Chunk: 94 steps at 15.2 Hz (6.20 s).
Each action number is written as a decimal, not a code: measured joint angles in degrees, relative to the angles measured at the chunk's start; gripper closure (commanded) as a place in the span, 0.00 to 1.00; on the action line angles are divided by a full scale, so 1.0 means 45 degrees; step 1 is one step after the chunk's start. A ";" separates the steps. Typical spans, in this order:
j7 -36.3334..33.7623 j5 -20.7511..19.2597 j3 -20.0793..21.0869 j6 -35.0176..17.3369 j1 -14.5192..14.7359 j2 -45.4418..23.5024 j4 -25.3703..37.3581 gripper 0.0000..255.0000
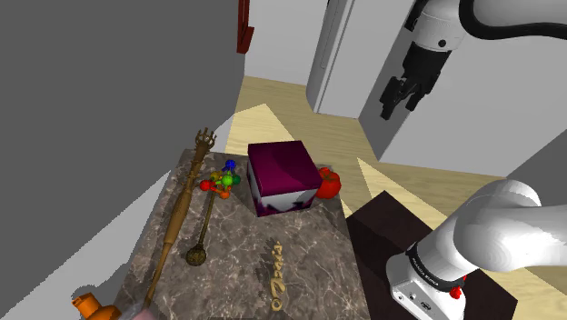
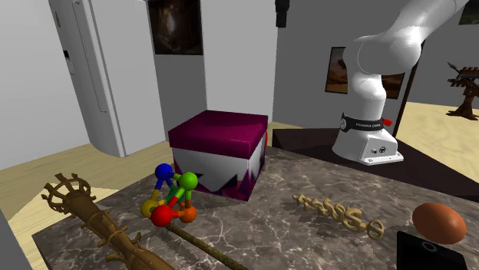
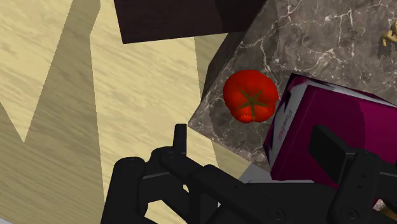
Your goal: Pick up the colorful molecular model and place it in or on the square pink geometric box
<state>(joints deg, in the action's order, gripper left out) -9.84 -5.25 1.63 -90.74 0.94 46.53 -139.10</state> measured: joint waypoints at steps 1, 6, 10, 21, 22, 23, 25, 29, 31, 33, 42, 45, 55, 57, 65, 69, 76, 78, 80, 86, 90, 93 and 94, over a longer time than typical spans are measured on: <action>0.0000 0.0000 0.0000 0.0000 0.0000 0.0000 0.0000 0.00; -0.1424 0.0842 0.0813 -0.1339 0.0196 -0.0603 -0.0735 0.00; -0.2709 0.1529 0.1547 -0.2738 0.0326 -0.1667 -0.0989 0.00; -0.6347 0.2596 0.3684 -0.6698 0.0483 -0.5853 -0.0314 0.00; -0.6656 0.2586 0.3832 -0.6996 0.0464 -0.6261 -0.0156 0.00; -0.7022 0.2523 0.4024 -0.7391 0.0440 -0.6821 0.0050 0.00; -0.7717 0.2356 0.4305 -0.7948 0.0390 -0.7774 0.0529 0.00; -0.9285 0.1748 0.4796 -0.8976 0.0420 -0.9748 0.1614 0.00; -1.0059 0.1357 0.4916 -0.9401 0.0493 -1.0700 0.2191 0.00; -1.0867 0.0801 0.4932 -0.9713 0.0630 -1.1875 0.3085 0.00; -1.3238 -0.0720 0.4470 -1.0650 0.1644 -1.5352 0.5785 0.00; -1.3383 -0.0916 0.4372 -1.1041 0.1760 -1.5711 0.5802 0.00; -1.3495 -0.1096 0.4241 -1.1330 0.1854 -1.6107 0.5833 1.00; -1.3495 -0.1095 0.4242 -1.1331 0.1855 -1.6107 0.5834 1.00; -1.3487 -0.1070 0.4264 -1.1276 0.1849 -1.6054 0.5838 1.00; -1.3350 -0.0870 0.4387 -1.0802 0.1739 -1.5687 0.5958 1.00; -1.3121 -0.0451 0.4628 -0.9857 0.1560 -1.4873 0.6136 1.00; -1.3080 -0.0355 0.4680 -0.9609 0.1533 -1.4688 0.6213 1.00; -1.2985 -0.0246 0.4721 -0.9308 0.1473 -1.4505 0.6345 1.00; -1.2836 0.0054 0.4852 -0.8425 0.1382 -1.3935 0.6698 1.00; -1.2754 0.0194 0.4902 -0.7848 0.1343 -1.3683 0.7044 1.00; -1.2704 0.0305 0.4943 -0.7341 0.1320 -1.3473 0.7358 1.00; -1.2670 0.0358 0.4955 -0.7225 0.1297 -1.3364 0.7375 1.00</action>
<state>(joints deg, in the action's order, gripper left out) -66.86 -3.64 23.92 -123.25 6.78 -13.61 -105.91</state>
